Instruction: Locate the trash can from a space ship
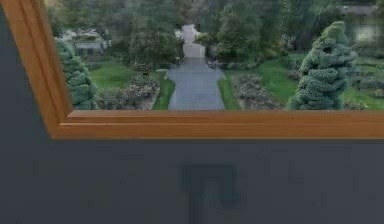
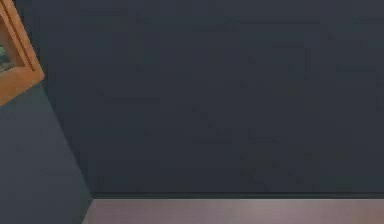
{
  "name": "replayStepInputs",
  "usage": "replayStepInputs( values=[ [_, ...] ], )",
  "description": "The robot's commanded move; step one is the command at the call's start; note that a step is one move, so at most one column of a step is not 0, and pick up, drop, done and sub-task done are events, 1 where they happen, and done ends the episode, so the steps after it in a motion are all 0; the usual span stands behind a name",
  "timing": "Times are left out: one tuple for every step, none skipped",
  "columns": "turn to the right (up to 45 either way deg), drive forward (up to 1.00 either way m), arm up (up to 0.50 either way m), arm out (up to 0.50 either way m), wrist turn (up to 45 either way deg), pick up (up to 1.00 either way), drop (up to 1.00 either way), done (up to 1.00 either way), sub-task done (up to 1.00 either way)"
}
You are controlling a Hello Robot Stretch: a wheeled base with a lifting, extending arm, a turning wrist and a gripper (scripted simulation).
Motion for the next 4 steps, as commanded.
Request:
replayStepInputs(
  values=[
    [-45.0,0.00,0.00,0.00,0.0,0.00,0.00,0.00,0.00],
    [-45.0,0.00,0.00,0.00,0.0,0.00,0.00,0.00,0.00],
    [-45.0,0.00,0.00,0.00,0.0,0.00,0.00,0.00,0.00],
    [-42.0,0.00,0.00,0.00,0.0,0.00,0.00,0.00,0.00]
  ],
)
